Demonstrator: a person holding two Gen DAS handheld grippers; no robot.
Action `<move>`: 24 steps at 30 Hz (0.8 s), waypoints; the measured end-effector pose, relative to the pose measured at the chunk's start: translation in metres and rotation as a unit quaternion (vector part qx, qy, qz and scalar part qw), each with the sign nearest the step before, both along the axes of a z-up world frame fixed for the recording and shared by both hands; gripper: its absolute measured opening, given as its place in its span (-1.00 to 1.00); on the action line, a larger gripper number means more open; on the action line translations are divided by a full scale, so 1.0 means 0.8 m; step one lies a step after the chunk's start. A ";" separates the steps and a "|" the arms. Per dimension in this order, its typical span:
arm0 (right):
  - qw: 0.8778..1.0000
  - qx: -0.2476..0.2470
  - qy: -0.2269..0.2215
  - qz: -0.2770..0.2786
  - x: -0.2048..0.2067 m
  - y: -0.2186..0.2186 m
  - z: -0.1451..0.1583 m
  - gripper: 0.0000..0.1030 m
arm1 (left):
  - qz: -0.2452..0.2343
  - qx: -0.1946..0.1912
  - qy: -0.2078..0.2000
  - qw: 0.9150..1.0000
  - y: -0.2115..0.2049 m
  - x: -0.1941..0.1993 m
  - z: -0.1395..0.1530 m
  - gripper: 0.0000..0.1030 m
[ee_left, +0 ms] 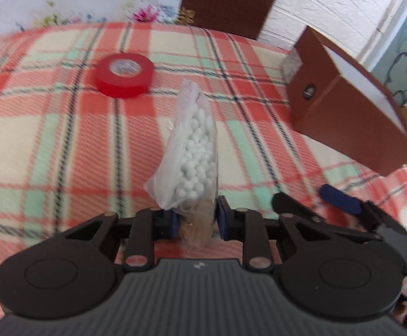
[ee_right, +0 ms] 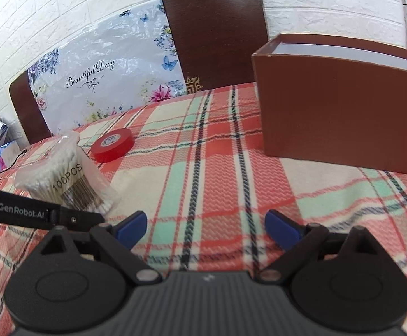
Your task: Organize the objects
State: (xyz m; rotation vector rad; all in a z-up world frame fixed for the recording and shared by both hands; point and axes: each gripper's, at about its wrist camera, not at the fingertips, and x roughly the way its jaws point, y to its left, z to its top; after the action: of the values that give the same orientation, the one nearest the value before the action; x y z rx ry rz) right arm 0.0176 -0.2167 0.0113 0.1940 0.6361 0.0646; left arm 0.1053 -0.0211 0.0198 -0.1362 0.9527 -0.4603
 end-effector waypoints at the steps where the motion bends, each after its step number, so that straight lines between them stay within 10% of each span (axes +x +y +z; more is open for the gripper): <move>1: 1.000 0.002 0.000 -0.002 -0.006 -0.003 0.000 0.84 | -0.013 -0.021 0.015 1.000 -0.005 -0.003 -0.002 -0.46; 6: 0.999 0.039 0.004 -0.036 -0.026 -0.037 0.003 0.81 | -0.074 -0.071 0.061 0.993 -0.036 -0.025 -0.009 -0.44; 11: 0.997 0.054 -0.011 -0.058 -0.044 -0.063 0.010 0.81 | -0.087 -0.031 0.023 0.995 -0.042 -0.040 0.011 0.27; 24: 0.999 0.025 -0.036 0.010 -0.063 -0.044 0.019 0.83 | -0.016 -0.012 -0.057 0.998 0.018 -0.024 0.060 0.33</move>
State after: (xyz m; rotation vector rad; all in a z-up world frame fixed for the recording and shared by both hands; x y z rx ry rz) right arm -0.0325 -0.2518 0.0266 0.2331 0.5649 0.1069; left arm 0.0862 -0.0064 0.0680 -0.1159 0.8394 -0.5052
